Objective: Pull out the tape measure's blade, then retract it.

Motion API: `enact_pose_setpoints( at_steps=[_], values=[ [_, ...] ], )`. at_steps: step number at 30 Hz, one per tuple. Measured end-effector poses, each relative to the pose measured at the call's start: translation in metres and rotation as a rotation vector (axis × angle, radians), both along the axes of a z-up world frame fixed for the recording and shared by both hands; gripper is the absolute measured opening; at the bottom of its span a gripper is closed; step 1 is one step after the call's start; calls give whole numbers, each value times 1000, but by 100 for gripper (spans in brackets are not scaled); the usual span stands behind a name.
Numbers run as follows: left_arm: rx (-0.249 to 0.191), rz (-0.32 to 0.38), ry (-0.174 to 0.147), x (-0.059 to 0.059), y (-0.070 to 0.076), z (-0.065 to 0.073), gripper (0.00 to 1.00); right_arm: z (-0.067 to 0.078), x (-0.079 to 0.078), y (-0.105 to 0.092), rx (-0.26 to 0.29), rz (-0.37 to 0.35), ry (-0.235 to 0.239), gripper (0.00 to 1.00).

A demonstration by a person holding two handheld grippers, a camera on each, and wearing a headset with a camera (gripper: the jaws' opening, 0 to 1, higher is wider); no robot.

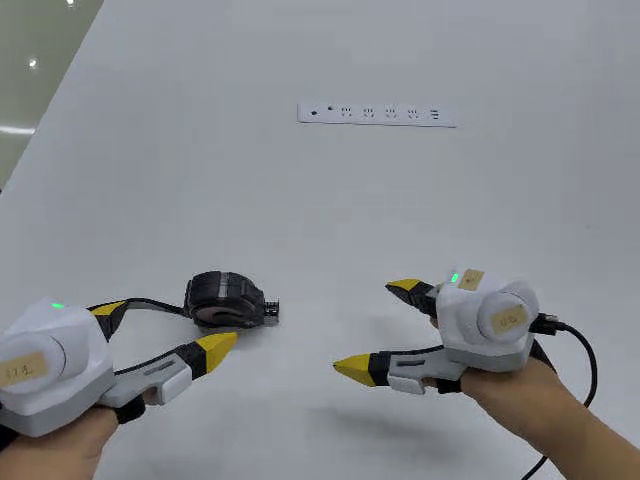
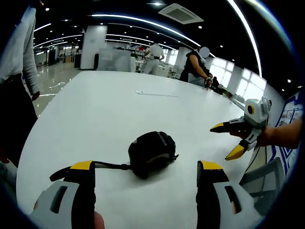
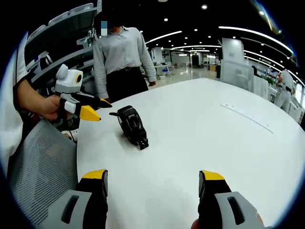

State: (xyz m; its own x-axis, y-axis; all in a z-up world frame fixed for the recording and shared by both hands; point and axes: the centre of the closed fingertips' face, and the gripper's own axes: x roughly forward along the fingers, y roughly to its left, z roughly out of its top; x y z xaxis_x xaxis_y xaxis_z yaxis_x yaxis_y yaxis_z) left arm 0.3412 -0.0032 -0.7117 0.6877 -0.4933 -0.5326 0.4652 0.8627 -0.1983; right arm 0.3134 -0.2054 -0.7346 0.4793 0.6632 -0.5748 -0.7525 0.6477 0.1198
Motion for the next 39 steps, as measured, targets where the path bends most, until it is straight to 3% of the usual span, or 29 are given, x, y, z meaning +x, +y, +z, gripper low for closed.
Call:
enact_pose_setpoints(
  at_steps=[10, 19, 36, 39],
  values=[
    [29, -57, -1, -13, 11, 5, 87, 5, -17, -28, -7, -56, 1, 80],
    [29, -95, 0, -20, 21, 7, 90, 11, -29, -47, -6, -99, -10, 82],
    [25, -227, 7, -42, 25, 13, 94, 17, -53, -74, -14, -122, 1, 82],
    [46, -253, 6, -47, 26, 11, 93, 18, -55, -77, -16, -128, -1, 82]
  ],
)
